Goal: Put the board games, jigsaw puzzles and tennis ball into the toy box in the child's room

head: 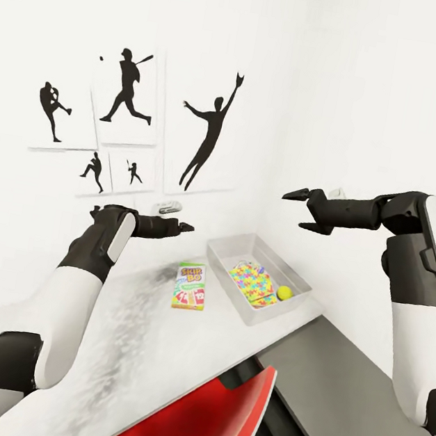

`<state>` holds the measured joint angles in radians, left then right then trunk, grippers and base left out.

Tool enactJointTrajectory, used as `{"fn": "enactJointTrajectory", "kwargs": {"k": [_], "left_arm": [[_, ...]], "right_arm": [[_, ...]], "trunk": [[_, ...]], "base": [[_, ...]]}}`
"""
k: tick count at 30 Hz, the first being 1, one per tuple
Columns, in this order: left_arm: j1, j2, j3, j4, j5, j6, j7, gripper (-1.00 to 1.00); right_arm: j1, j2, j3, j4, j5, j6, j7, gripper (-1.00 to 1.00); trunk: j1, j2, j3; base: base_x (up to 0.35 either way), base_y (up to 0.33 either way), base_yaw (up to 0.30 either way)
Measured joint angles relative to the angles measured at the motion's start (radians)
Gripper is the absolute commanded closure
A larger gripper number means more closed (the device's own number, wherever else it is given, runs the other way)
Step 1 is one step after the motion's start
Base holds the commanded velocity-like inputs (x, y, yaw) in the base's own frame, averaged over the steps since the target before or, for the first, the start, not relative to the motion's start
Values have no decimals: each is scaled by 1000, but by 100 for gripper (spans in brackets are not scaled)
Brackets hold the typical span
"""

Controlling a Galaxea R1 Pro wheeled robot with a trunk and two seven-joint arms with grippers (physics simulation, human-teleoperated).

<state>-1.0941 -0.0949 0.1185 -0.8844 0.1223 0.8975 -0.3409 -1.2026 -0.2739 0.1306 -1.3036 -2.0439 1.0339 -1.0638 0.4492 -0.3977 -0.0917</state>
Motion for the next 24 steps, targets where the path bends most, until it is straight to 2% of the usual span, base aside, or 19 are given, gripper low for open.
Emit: {"fn": "enactJointTrajectory", "kwargs": {"k": [7, 24], "left_arm": [[0, 0, 0, 0, 0, 0, 0, -100], [0, 0, 0, 0, 0, 2, -2, -100]], "right_arm": [[0, 0, 0, 0, 0, 0, 0, -100], [0, 1, 6, -8, 0, 0, -1, -100]], "trunk": [[0, 0, 0], [0, 0, 0]], "base": [[85, 53, 0], [2, 2, 0]]}}
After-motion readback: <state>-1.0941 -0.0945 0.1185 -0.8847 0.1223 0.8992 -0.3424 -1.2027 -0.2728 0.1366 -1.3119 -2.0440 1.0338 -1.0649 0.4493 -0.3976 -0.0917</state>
